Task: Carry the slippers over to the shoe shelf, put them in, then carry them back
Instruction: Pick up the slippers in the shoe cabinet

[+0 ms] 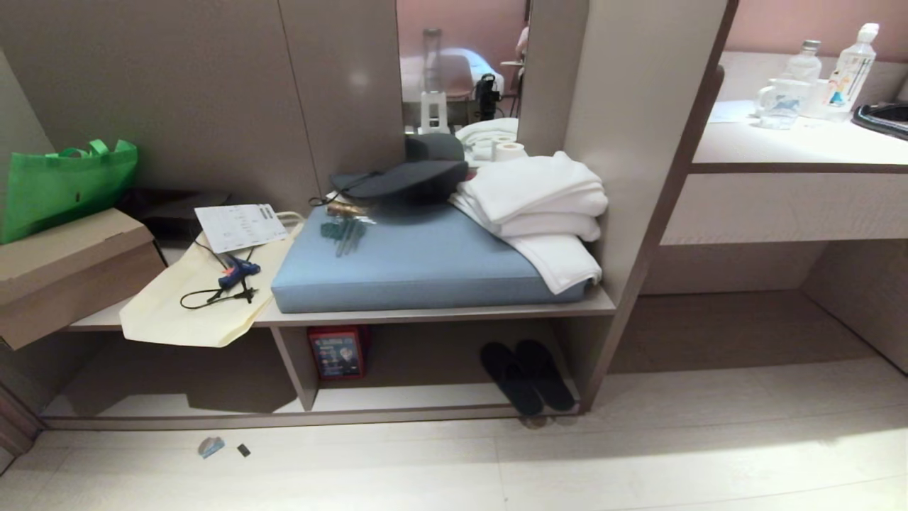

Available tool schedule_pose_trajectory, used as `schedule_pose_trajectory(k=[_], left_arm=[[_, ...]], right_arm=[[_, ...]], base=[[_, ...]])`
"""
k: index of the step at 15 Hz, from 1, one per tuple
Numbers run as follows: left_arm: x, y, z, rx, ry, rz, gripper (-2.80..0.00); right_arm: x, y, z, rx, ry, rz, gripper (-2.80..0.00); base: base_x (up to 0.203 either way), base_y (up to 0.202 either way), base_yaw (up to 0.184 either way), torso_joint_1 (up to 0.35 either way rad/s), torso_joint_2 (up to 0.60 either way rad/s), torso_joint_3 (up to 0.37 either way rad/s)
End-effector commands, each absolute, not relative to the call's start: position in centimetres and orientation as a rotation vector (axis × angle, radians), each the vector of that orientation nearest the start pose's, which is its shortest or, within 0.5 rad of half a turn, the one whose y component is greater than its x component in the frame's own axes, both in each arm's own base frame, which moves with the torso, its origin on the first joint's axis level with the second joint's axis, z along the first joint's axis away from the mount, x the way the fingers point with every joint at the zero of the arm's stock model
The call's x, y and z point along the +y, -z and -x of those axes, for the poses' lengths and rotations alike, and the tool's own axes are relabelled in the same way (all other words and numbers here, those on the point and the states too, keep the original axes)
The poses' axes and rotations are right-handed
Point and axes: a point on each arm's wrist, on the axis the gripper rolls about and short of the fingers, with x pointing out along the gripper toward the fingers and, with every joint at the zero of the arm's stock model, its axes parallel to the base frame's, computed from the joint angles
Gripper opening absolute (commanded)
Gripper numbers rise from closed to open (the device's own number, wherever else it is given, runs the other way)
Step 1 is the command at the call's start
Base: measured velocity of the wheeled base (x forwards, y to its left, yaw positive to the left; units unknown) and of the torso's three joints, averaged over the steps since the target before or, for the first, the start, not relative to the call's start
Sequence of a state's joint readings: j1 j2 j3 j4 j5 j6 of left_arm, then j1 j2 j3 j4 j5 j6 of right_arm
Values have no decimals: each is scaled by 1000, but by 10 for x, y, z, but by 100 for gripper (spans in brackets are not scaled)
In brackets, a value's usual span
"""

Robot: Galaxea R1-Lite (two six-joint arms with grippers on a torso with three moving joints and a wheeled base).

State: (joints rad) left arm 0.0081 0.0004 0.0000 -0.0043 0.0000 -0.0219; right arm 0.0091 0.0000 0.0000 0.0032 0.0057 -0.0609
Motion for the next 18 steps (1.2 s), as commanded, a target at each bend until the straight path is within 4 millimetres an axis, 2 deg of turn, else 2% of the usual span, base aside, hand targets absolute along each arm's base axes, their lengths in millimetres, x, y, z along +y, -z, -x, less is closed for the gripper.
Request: schedule_pose_trajectory(k=[1, 7, 18], left_arm=[[0, -76, 23, -4, -8, 22, -280], [0, -76, 23, -3, -8, 17, -280], [0, -76, 23, -4, -8, 20, -280]], right_arm=[[0, -75, 23, 4, -15, 61, -280], [0, -75, 23, 4, -15, 63, -280], [0, -75, 23, 4, -15, 51, -280]], base=[[0, 0, 0, 4, 5, 203], [0, 0, 0, 0, 5, 189], [0, 0, 0, 1, 2, 12]])
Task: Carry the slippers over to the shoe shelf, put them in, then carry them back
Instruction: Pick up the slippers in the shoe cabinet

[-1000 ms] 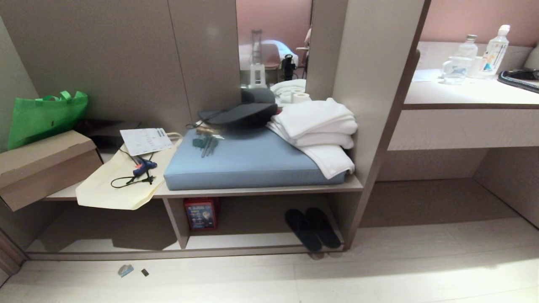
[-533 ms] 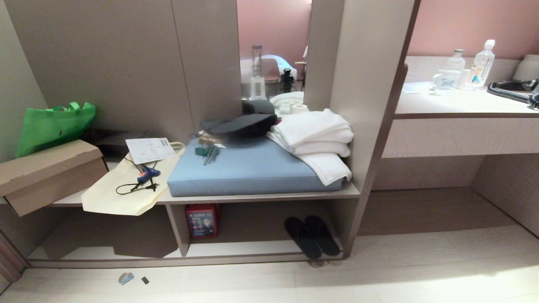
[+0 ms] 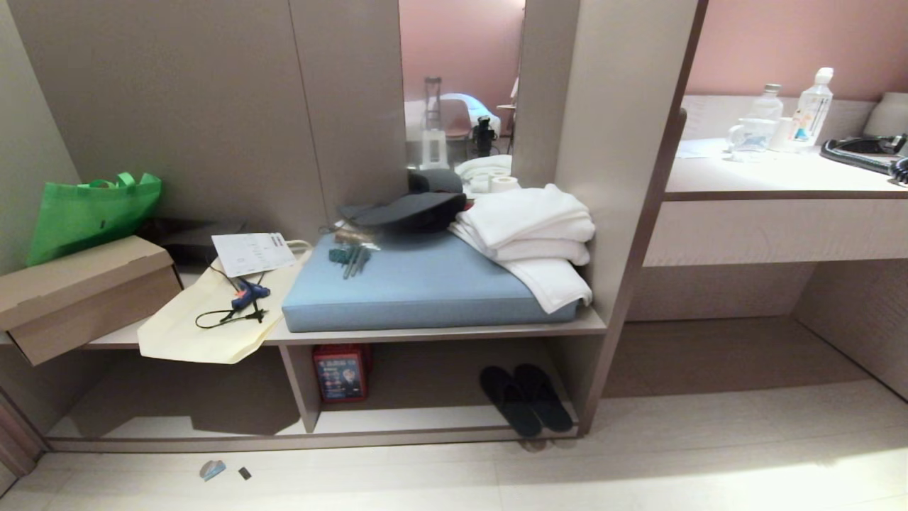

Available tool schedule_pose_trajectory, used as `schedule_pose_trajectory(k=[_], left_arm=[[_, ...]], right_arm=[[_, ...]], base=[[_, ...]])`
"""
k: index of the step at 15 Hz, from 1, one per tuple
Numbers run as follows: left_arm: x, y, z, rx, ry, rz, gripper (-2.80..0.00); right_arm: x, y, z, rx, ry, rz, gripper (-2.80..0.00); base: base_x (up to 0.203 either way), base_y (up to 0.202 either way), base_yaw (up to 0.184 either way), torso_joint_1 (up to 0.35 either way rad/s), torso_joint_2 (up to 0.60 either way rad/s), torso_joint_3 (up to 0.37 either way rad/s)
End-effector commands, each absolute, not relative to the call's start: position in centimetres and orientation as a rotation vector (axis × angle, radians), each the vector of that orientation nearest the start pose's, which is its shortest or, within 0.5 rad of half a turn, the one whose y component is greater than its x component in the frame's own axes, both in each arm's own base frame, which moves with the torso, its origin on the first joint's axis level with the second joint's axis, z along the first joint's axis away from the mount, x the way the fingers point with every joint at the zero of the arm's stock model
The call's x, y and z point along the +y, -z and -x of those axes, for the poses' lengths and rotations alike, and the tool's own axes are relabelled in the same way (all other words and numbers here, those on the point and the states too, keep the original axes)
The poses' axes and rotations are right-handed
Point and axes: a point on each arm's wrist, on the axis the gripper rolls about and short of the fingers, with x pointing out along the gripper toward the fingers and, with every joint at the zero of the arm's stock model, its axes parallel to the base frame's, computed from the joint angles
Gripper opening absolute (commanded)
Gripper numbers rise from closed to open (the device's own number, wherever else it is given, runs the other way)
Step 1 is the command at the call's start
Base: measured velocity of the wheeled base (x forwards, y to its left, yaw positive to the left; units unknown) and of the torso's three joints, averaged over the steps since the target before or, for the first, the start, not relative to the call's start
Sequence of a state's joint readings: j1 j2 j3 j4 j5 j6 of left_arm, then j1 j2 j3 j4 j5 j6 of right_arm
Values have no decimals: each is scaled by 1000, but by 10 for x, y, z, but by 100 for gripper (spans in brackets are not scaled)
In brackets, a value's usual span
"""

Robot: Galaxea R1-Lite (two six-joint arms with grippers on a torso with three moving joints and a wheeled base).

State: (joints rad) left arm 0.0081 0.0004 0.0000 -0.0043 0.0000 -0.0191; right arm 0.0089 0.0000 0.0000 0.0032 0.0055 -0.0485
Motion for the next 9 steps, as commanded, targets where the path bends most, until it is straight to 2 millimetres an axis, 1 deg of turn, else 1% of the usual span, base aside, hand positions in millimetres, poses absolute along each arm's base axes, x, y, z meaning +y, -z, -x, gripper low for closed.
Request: schedule_pose_trajectory(k=[1, 9], left_arm=[[0, -76, 23, -3, -8, 20, -280], [0, -76, 23, -3, -9, 20, -280]], right_arm=[[0, -75, 23, 4, -16, 52, -280], [0, -75, 23, 4, -15, 54, -280]], base=[[0, 0, 0, 0, 0, 0], [0, 0, 0, 0, 0, 0]])
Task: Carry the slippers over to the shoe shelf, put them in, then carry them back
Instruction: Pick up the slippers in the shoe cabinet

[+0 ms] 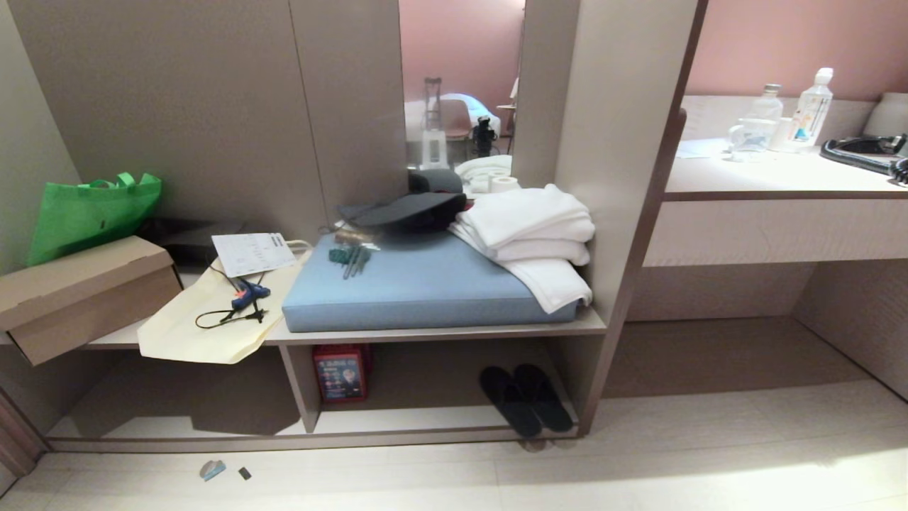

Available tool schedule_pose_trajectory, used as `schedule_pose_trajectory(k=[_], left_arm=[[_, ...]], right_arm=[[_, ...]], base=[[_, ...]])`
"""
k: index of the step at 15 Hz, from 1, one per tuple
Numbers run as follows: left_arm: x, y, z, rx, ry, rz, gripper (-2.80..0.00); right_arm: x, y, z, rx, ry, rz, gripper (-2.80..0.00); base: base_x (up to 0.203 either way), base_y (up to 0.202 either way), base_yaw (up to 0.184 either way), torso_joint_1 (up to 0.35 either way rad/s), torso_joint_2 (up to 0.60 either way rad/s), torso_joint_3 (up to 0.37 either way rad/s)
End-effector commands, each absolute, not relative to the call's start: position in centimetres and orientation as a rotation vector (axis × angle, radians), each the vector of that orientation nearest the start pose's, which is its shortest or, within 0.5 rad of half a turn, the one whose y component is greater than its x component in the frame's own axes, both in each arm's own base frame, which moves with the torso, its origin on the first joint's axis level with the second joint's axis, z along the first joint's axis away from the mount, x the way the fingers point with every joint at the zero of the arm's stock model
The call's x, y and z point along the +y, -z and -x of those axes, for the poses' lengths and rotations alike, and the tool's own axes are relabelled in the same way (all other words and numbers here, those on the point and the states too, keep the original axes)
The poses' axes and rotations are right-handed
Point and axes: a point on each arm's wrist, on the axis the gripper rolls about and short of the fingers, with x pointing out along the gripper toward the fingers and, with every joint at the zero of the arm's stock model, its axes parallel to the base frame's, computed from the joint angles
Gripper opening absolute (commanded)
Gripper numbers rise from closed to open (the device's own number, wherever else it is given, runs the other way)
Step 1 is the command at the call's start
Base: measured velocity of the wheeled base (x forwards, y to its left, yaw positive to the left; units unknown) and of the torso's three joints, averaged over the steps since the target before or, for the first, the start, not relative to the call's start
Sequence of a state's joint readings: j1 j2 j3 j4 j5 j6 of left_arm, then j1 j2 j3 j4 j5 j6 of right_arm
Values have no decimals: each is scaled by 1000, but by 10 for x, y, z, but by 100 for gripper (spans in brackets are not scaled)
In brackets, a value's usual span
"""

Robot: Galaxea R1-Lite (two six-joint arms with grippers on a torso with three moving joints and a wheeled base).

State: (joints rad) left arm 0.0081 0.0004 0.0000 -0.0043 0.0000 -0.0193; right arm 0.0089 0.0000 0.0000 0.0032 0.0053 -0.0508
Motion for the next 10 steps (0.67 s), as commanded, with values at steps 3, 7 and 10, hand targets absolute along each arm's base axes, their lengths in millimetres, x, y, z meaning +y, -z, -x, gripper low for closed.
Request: schedule_pose_trajectory(k=[3, 7, 10], left_arm=[[0, -76, 23, -3, -8, 20, -280], [0, -76, 23, -3, -9, 20, -280], [0, -76, 23, -3, -8, 20, -280]], right_arm=[[0, -75, 23, 4, -16, 55, -280], [0, -75, 23, 4, -15, 55, -280], [0, -75, 23, 4, -17, 55, -280]], base=[[0, 0, 0, 0, 0, 0], [0, 0, 0, 0, 0, 0], [0, 0, 0, 0, 0, 0]])
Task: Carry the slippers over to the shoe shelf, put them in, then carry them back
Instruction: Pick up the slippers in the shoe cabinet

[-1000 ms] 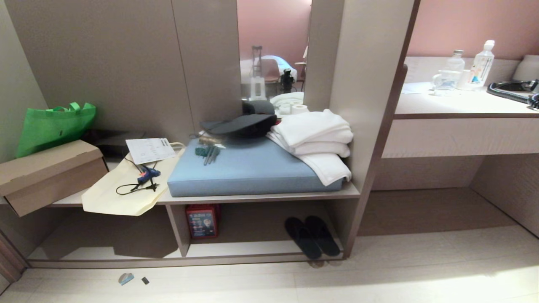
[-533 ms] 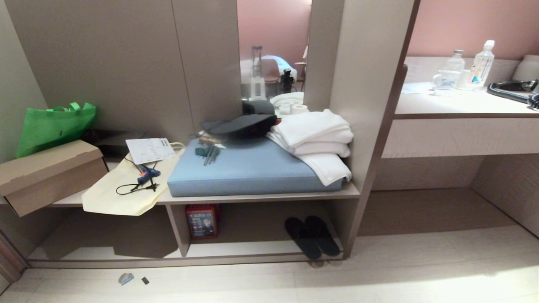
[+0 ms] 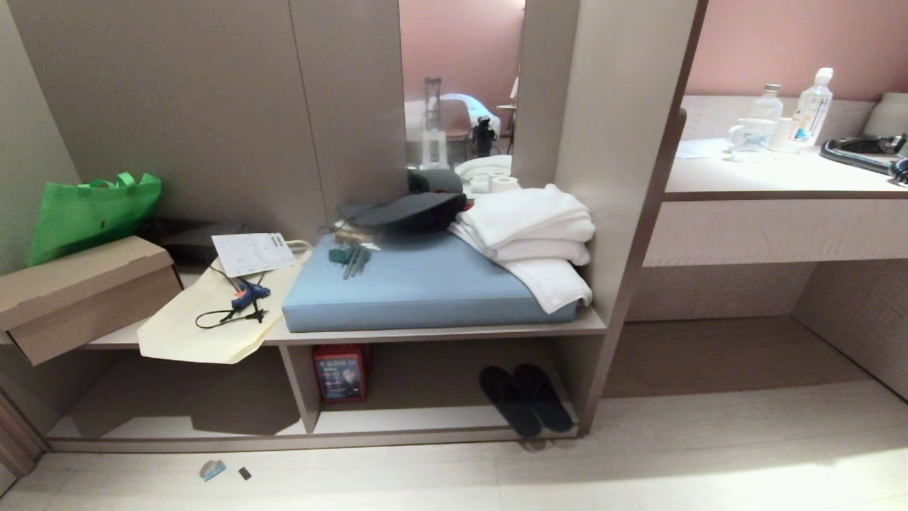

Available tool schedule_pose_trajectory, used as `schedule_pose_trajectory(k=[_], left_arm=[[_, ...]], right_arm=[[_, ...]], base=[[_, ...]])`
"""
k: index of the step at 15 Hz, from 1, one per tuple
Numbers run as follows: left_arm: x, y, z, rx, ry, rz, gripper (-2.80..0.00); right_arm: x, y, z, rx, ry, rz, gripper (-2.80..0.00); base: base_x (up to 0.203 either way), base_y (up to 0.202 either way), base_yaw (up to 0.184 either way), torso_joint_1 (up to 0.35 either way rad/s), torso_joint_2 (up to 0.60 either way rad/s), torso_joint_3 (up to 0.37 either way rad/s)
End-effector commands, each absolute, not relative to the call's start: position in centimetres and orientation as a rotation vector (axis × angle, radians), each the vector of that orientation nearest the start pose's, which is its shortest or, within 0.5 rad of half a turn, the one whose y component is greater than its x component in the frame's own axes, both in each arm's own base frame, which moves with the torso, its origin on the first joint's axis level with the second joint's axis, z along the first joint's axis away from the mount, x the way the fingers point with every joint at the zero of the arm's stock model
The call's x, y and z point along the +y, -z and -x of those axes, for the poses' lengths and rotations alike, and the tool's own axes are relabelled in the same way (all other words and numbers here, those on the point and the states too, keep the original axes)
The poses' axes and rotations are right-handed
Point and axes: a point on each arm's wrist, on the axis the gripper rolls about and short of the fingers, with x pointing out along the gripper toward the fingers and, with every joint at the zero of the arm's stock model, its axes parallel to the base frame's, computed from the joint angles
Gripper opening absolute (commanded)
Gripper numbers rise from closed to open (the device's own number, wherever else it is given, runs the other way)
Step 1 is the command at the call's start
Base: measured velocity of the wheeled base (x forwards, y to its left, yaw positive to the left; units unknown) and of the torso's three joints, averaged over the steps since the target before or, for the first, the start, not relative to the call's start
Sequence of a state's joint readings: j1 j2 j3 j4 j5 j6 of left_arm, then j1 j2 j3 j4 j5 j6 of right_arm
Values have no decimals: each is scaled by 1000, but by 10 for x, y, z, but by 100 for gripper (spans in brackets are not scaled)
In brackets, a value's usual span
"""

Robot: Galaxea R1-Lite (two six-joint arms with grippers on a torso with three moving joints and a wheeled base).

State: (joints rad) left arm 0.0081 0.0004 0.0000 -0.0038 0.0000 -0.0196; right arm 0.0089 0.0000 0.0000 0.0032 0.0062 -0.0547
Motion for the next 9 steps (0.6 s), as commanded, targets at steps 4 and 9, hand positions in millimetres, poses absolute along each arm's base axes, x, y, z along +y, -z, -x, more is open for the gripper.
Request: schedule_pose_trajectory(k=[4, 9], left_arm=[[0, -76, 23, -3, -8, 20, -280], [0, -76, 23, -5, -8, 21, -280]], right_arm=[[0, -75, 23, 4, -16, 55, -280], [0, -75, 23, 4, -16, 55, -280]], base=[[0, 0, 0, 0, 0, 0], [0, 0, 0, 0, 0, 0]])
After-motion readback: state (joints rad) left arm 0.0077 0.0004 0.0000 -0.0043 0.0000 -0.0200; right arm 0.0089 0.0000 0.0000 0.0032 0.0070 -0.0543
